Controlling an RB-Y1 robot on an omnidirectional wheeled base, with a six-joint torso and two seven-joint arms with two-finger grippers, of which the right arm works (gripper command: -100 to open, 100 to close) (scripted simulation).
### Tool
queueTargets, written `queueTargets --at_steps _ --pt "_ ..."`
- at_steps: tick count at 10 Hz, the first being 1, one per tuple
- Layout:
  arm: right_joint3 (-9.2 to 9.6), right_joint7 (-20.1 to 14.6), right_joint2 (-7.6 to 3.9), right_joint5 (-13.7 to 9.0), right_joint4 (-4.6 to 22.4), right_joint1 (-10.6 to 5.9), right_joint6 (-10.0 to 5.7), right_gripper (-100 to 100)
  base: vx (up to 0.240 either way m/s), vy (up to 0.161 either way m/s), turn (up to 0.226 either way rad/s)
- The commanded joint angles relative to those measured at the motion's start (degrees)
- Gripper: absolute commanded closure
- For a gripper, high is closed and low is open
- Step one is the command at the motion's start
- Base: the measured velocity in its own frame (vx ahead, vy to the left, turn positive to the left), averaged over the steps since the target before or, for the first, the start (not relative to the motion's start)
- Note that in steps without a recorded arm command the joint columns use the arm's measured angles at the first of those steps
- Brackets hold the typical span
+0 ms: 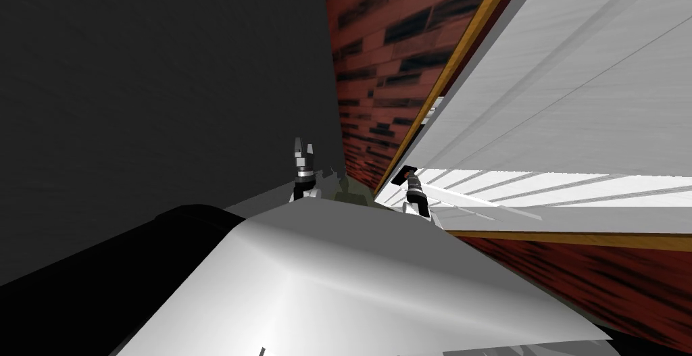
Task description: Pull the door open
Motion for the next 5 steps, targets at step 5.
queueTargets --at_steps 5 --pt "1.59 -7.8 -0.31 -6.4 1.8 -1.46 -0.9 100 -0.063 -0.02 0.083"
